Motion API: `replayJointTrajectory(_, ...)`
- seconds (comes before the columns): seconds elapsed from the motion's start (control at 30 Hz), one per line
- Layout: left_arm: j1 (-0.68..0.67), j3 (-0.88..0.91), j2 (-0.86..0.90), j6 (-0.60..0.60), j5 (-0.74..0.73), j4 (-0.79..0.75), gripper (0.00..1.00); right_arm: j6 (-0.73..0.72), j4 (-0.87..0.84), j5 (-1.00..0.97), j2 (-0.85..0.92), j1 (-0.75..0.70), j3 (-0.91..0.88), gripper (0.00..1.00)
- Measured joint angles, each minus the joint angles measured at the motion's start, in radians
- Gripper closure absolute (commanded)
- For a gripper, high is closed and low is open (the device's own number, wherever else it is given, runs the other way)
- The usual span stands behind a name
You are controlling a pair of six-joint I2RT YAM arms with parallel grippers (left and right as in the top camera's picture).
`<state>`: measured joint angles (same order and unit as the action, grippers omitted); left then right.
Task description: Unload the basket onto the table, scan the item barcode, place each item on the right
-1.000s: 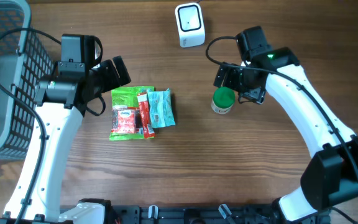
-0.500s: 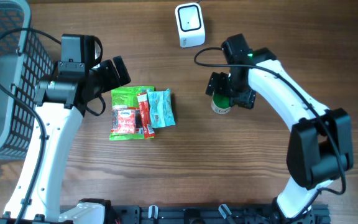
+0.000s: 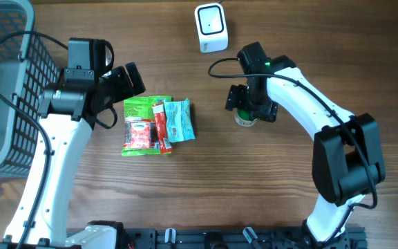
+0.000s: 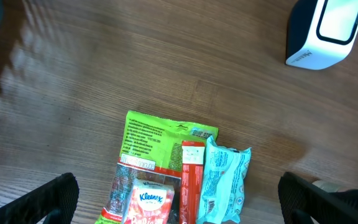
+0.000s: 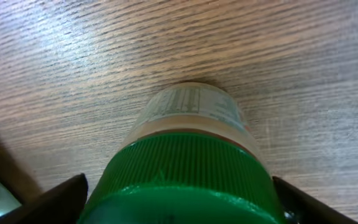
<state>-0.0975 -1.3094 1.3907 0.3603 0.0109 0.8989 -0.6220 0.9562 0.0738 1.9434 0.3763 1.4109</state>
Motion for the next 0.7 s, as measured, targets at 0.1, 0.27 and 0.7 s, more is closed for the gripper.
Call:
replayJointTrajectory(0.1, 0.0, 0.0, 0.0, 0.0, 0.0, 0.0, 0.0, 0.018, 0.0, -0.005, 0.0, 0.0, 0.0, 0.21)
replayJointTrajectory(0.27, 0.0, 0.0, 0.0, 0.0, 0.0, 0.0, 0.0, 0.049, -0.019, -0.019, 0.0, 0.0, 0.0, 0.22)
replayJointTrajectory(0.7, 0.0, 0.0, 0.0, 0.0, 0.0, 0.0, 0.0, 0.349, -0.022, -0.055, 0.0, 0.0, 0.0, 0.25)
